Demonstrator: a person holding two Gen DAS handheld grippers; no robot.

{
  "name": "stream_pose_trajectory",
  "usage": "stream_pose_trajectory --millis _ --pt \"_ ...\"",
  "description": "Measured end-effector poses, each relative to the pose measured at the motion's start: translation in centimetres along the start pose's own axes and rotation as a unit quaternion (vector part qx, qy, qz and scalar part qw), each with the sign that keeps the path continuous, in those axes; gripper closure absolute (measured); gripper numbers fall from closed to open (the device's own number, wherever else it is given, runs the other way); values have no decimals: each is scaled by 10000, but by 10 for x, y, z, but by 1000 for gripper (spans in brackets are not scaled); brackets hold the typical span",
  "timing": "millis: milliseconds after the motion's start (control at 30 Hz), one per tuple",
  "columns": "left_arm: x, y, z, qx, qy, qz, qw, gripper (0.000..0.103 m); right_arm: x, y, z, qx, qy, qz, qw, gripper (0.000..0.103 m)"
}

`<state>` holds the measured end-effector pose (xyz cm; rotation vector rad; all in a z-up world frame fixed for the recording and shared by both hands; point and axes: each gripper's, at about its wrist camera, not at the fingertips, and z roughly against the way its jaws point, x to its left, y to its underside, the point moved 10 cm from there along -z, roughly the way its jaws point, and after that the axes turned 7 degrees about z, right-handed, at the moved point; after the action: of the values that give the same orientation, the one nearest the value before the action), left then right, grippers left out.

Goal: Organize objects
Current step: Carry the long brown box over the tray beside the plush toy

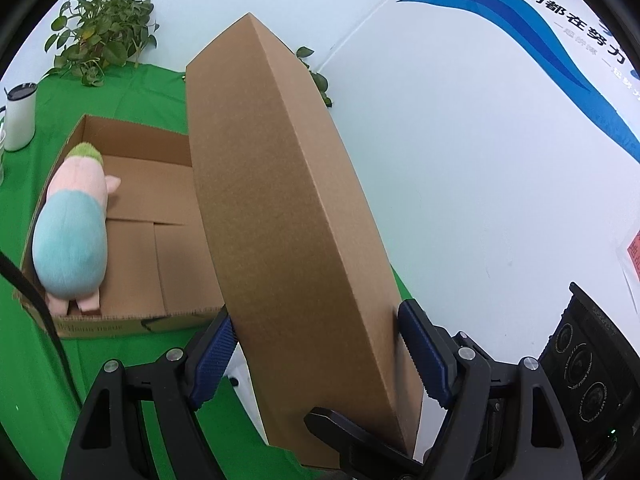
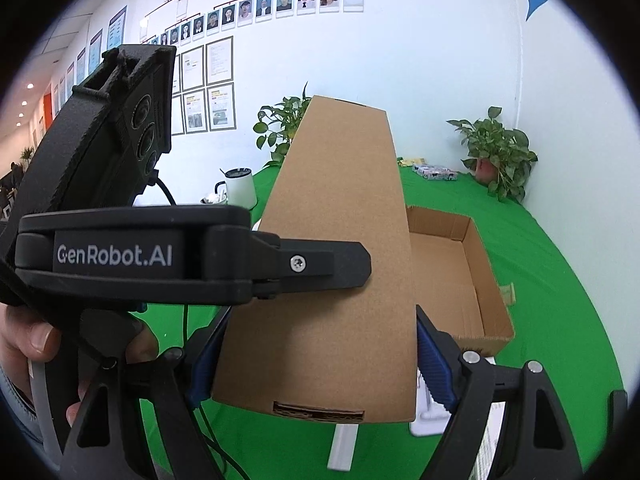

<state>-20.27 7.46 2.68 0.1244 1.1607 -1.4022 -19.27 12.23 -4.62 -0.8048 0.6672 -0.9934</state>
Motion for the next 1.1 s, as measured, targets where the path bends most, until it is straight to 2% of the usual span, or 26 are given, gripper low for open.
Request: stream_pose_trajectory --millis 333,567,867,1100 --pt "2 -61 -2 -24 -28 106 9999 26 -18 -30 -28 33 -68 64 10000 21" --pt "11 -92 -2 -19 -113 167 9998 26 -20 -47 -50 77 -167 53 9998 21" --pt "53 -123 -22 134 -312 289 9990 26 -24 -63 -92 302 -380 -30 9988 21" --pt "102 -120 -53 388 -502 620 9961 26 -26 -50 -136 714 -636 -146 9953 21"
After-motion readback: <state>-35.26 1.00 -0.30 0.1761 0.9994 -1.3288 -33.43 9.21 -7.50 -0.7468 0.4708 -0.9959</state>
